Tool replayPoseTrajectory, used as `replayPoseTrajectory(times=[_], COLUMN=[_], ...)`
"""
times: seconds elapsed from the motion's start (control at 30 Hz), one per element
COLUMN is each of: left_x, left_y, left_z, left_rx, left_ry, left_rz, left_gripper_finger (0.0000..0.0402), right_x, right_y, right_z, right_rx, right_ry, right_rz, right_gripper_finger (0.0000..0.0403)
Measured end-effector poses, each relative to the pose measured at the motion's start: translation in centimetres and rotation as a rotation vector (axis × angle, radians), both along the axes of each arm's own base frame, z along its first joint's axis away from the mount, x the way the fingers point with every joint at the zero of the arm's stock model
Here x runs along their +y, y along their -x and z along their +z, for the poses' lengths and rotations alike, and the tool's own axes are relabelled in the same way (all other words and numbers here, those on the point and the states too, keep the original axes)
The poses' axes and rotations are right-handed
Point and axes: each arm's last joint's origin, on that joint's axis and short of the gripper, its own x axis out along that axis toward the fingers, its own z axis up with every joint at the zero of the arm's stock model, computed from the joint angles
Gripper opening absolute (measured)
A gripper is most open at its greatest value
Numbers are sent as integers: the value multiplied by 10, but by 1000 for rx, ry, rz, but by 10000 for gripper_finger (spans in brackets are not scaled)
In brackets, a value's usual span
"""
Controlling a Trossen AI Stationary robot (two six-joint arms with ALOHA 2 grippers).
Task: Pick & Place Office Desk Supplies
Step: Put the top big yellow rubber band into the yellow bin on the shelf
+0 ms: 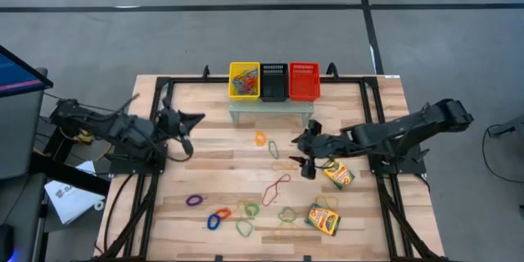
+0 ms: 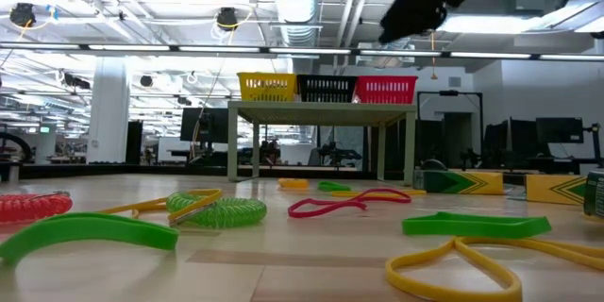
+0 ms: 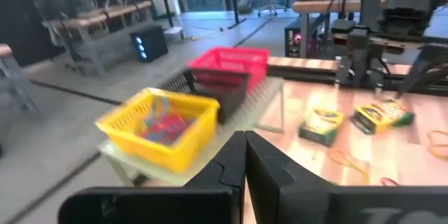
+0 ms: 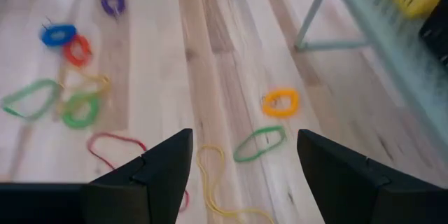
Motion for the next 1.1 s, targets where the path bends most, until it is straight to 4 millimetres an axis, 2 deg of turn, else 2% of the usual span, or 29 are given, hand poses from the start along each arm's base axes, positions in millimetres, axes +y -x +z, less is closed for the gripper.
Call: replayPoseTrajectory(times=[0.23, 0.43, 0.7, 0.83, 0.93, 1.0, 1.1], left_x=[-17, -25, -29, -29, -29, -29, -29], left_y=[-2, 2, 4, 5, 5, 5, 5], left_z=[-59, -88, -97, -98, -97, -97, -97], left_rx=[-56, -120, -151, -157, -158, -158, -158], left_ry=[113, 135, 156, 170, 171, 171, 171], left_rz=[-33, -38, -70, -71, -71, -71, -71], left_gripper_finger=[0, 0, 0, 0, 0, 0, 0], right_x=[-9, -26, -38, -45, -47, -48, -49], right_y=[-19, -33, -46, -49, -49, -47, -46], right_z=[-43, -75, -131, -141, -142, -141, -141], right_rx=[208, 358, 555, 588, 592, 595, 602], right_ry=[52, 46, -6, -22, -37, -37, -52], right_rz=[-17, 78, 180, 164, 156, 158, 163], right_gripper_finger=[254, 254, 254, 254, 244, 223, 169])
